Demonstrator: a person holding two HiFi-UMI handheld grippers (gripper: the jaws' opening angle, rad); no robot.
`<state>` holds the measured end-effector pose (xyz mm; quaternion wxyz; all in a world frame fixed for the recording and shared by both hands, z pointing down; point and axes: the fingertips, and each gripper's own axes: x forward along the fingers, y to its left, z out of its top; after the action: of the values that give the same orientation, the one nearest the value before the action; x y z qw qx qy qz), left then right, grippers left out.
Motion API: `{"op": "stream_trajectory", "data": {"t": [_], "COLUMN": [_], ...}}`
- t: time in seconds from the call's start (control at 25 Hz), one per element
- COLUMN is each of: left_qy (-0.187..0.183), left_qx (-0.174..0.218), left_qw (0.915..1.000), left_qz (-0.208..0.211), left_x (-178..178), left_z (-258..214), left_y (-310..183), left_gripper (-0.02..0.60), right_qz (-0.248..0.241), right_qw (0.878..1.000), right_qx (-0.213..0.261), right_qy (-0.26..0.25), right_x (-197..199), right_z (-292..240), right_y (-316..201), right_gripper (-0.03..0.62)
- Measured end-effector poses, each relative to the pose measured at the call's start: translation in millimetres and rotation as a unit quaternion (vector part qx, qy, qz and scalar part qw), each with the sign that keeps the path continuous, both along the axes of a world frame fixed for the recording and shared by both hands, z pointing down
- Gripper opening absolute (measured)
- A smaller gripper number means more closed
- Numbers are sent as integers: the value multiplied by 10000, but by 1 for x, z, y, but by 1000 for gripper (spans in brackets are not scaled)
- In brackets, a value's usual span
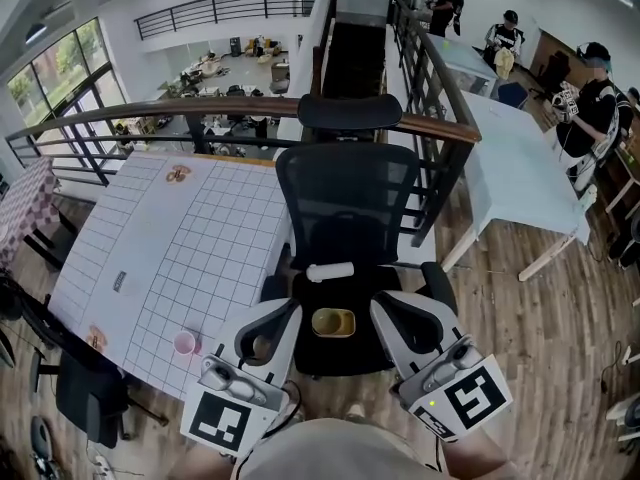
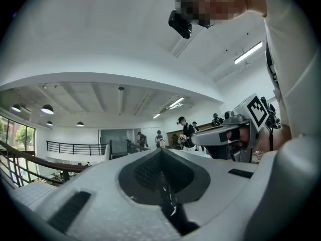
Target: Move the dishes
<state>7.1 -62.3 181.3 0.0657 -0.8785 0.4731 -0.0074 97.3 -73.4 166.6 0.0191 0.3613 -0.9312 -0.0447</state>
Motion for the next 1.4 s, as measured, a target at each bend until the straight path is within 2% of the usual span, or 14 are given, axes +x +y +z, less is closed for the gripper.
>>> {"op": "stream_trajectory", "data": {"t": [0.2,0.6,0.88,1.0,1.24,1.28,1.36,1.4], "left_qy": [-103,-45,-141,-257,-159,-159,-187,-212], "left_qx": [-82,-114,-548,-697,-919,-991,-1229,-1309], "left_qw": [9999,9998,9973,9962,9945,9938,9911,9900], "left_qz": [-53,-134,-469,-448,-480,-475,-480,-476], "left_x": [0,-5,-18,-15,-14,-13,-8,-6], "left_z": [6,7,45,63,101,108,124,132], "left_y": [-1,-6,-28,-41,-71,-75,-85,-90], "left_gripper": [14,14,14,14,14,14,14,14], "right_qz": [-16,18,229,169,167,163,131,127], "right_qw": [10000,9996,9972,9956,9887,9873,9838,9819], "right_qx": [-70,-127,-288,-636,-1251,-1358,-1569,-1654], "right_qy": [31,265,647,673,804,804,859,912], "right_x": [1,3,8,5,-1,-2,-4,-4], "right_z": [7,20,52,73,122,131,150,160], "right_y": [-4,-6,-24,-41,-79,-85,-98,-104], "right_gripper": [28,28,28,30,32,38,102,104]}}
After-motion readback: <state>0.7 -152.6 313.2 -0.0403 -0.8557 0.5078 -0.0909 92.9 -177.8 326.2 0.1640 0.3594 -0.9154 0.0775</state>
